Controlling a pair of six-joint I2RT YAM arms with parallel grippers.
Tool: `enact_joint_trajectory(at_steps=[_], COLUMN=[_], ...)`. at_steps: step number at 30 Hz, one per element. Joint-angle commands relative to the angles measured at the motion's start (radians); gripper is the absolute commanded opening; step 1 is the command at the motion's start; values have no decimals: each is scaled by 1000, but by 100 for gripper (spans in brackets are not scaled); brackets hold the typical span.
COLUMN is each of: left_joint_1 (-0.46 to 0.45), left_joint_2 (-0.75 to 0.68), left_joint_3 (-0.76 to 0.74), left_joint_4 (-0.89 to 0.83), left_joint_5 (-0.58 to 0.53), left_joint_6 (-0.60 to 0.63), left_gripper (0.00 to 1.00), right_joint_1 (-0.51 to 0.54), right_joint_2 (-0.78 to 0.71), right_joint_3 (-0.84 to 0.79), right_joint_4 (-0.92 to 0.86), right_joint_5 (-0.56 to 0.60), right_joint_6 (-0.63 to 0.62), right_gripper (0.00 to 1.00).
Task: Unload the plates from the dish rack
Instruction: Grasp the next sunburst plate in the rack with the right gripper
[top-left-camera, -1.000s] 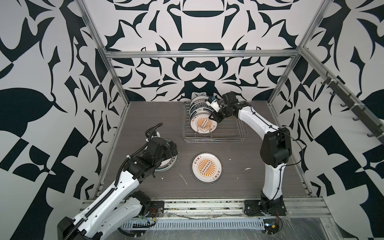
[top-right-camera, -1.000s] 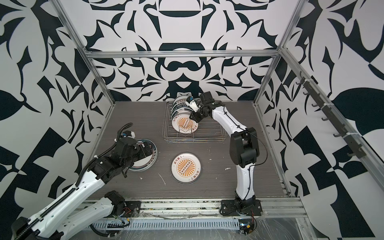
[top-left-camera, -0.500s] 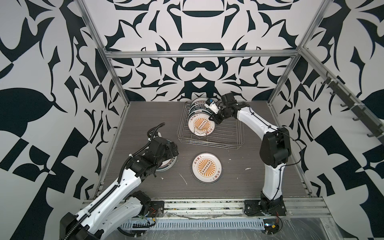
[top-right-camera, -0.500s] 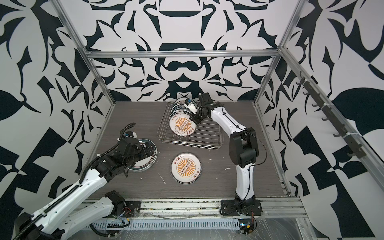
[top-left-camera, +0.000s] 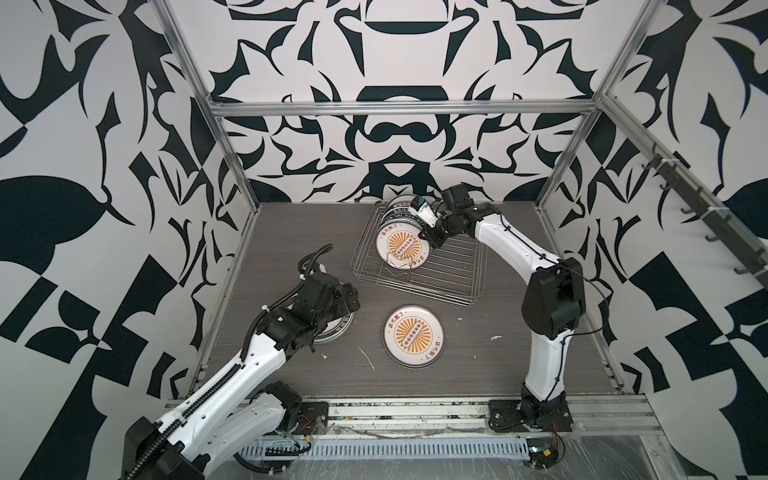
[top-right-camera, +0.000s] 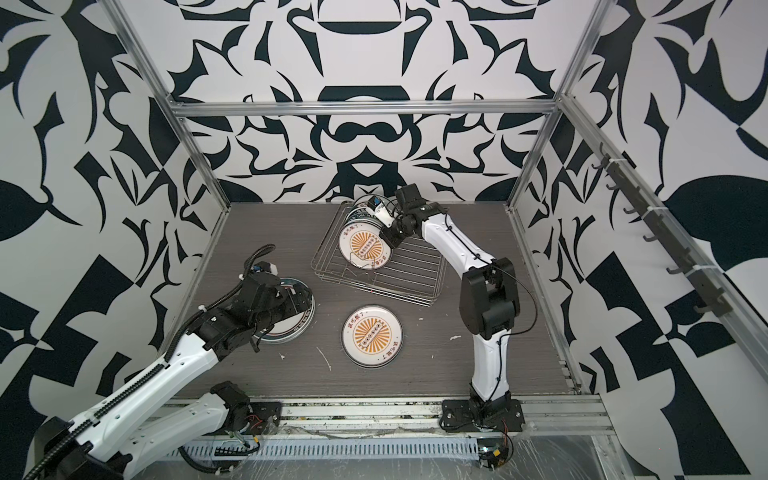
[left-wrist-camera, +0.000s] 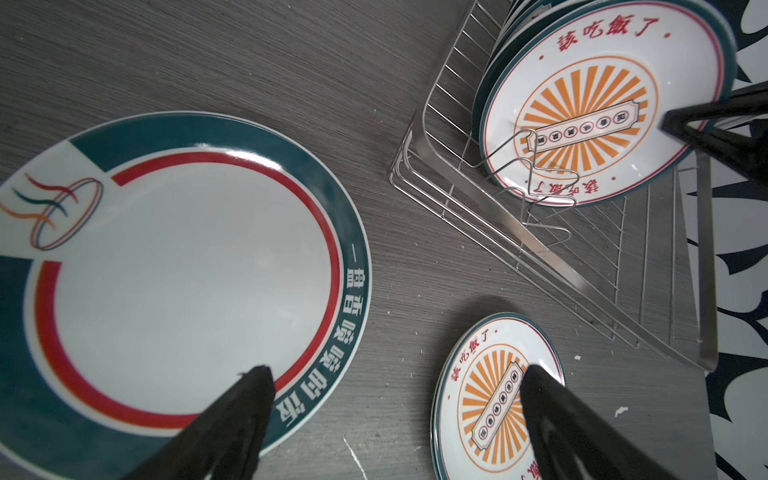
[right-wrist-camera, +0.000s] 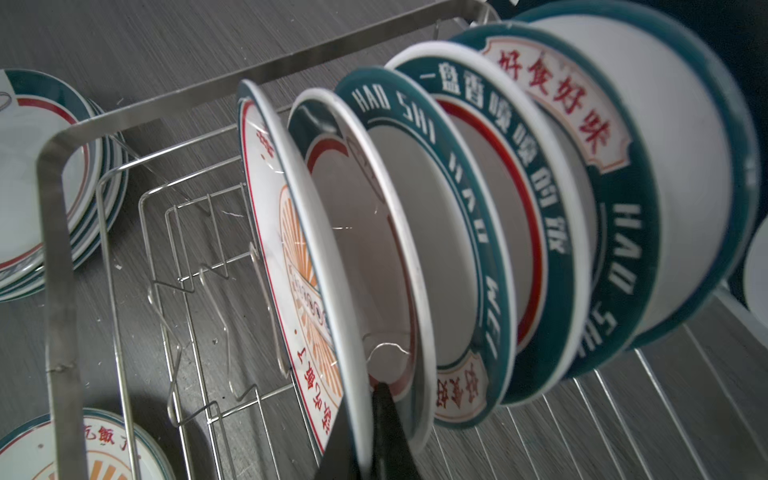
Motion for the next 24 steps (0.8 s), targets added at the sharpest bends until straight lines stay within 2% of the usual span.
enact_joint_trajectory(at_steps=[1,11,24], left_joint_1=[4,4,5], left_joint_2=[1,23,47], left_joint_3=[-4,0,16], left_joint_4=[21,35,94], left_joint_5=[5,20,9], left_joint_6=[-15,-26,-5], left_gripper=[97,97,96], right_joint_1=[-12,-12,-41], right_joint_2=[-95,-152,-246], right_joint_3=[5,-33,-100], right_joint_4=[49,104,204], right_joint_5=[58,130,43], right_joint_6=[36,74,204], right_gripper=[0,0,0])
